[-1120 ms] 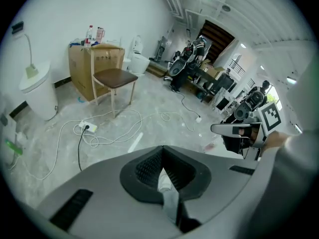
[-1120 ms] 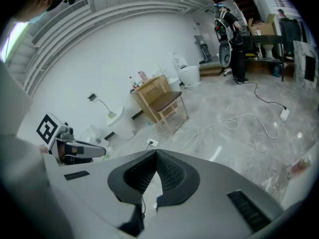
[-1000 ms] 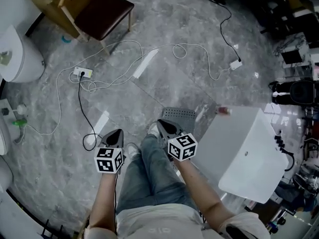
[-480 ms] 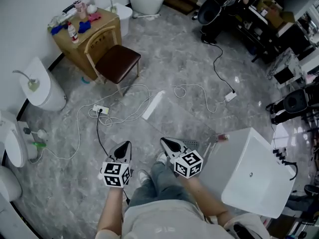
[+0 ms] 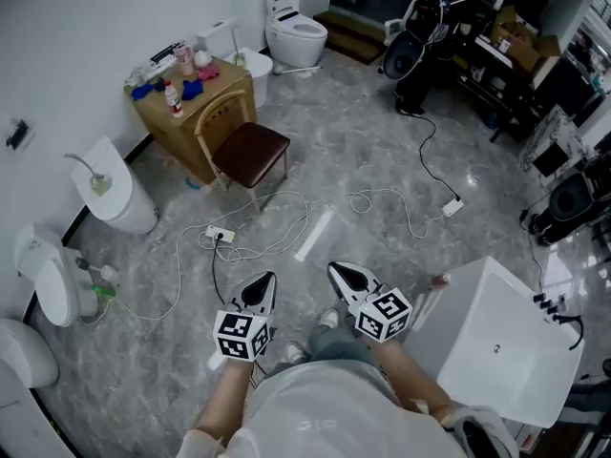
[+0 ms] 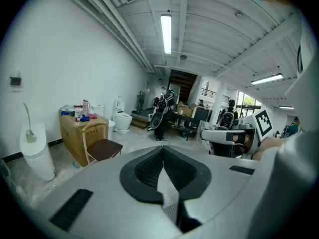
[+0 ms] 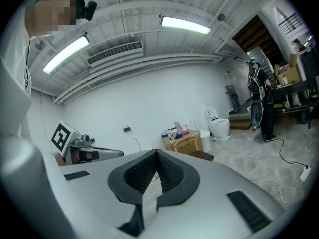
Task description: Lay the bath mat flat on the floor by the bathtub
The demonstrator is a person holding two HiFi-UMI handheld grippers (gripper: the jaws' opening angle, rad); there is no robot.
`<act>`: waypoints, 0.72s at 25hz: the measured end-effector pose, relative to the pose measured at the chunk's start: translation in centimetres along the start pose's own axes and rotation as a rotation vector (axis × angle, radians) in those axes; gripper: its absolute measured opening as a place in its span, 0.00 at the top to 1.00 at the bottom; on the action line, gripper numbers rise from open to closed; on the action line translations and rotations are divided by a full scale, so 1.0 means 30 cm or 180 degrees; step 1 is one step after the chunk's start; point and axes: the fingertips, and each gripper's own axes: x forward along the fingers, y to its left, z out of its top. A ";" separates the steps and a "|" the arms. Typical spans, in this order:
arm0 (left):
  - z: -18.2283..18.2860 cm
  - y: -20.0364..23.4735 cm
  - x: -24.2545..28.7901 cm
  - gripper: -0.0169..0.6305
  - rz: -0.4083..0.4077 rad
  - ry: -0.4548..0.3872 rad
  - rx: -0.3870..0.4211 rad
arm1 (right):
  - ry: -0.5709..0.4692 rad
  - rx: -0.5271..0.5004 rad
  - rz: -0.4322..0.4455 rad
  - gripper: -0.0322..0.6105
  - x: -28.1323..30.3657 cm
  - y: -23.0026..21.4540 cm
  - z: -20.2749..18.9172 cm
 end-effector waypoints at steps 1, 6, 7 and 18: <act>0.014 -0.013 -0.018 0.95 -0.0025 -0.0021 0.0043 | -0.0025 -0.0035 0.0021 0.91 -0.006 0.016 0.020; 0.056 0.006 -0.082 0.95 0.0026 -0.0134 0.0145 | -0.0133 -0.0227 0.0063 0.91 -0.027 0.093 0.083; 0.063 0.013 -0.091 0.95 0.0044 -0.0154 0.0143 | -0.0148 -0.0250 0.0062 0.91 -0.032 0.103 0.090; 0.131 0.009 -0.190 0.95 0.0115 -0.0371 0.0282 | -0.0317 -0.0386 0.0068 0.91 -0.069 0.196 0.134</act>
